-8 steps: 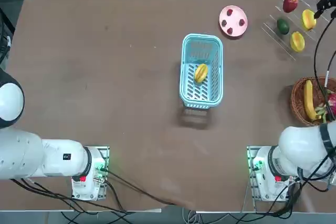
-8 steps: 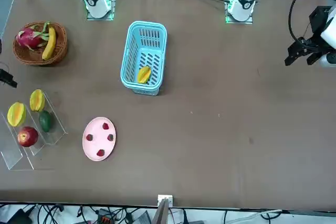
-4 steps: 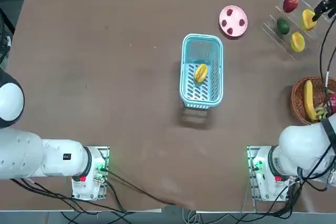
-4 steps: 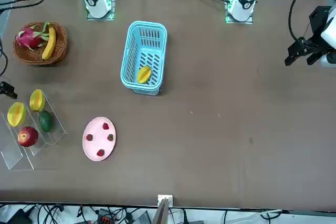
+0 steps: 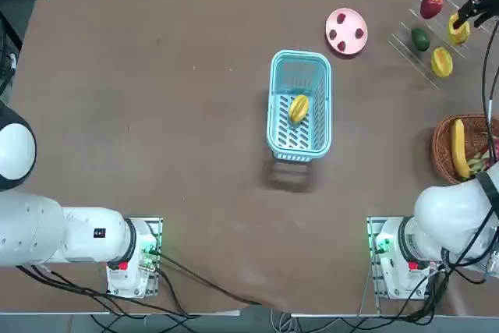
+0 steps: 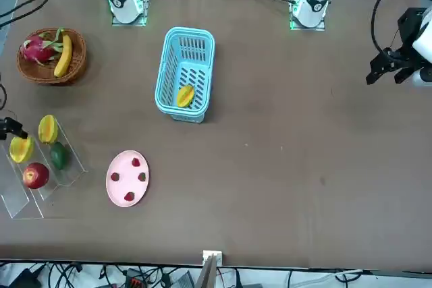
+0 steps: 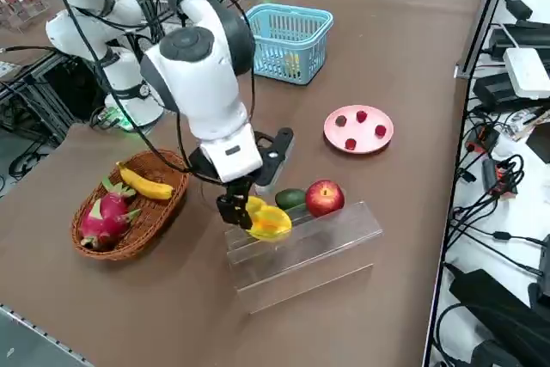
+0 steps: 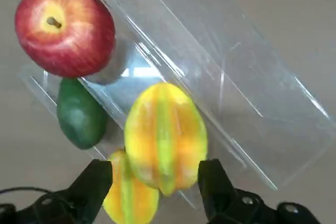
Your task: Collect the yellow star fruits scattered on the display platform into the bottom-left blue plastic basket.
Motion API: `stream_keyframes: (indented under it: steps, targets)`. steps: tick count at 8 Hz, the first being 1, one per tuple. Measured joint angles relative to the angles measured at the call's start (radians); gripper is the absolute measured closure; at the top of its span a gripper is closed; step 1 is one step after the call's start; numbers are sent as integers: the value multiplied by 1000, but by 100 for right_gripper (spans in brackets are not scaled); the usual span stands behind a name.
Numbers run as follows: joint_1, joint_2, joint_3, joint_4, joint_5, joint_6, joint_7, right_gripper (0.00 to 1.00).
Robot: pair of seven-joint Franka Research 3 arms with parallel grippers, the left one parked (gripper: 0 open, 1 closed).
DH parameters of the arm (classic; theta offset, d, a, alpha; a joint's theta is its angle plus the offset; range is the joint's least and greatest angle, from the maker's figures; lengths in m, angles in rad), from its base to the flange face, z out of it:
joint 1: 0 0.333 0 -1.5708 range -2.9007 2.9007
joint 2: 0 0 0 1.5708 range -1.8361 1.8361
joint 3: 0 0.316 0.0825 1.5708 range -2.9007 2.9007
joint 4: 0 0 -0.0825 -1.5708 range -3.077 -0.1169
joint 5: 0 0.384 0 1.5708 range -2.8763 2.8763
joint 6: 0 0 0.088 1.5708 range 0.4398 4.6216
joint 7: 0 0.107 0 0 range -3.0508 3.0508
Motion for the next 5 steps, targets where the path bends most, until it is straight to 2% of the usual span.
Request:
stream_keyframes:
  steps: [5]
  targets:
    - [1, 42, 9, 46, 5, 0, 0, 1]
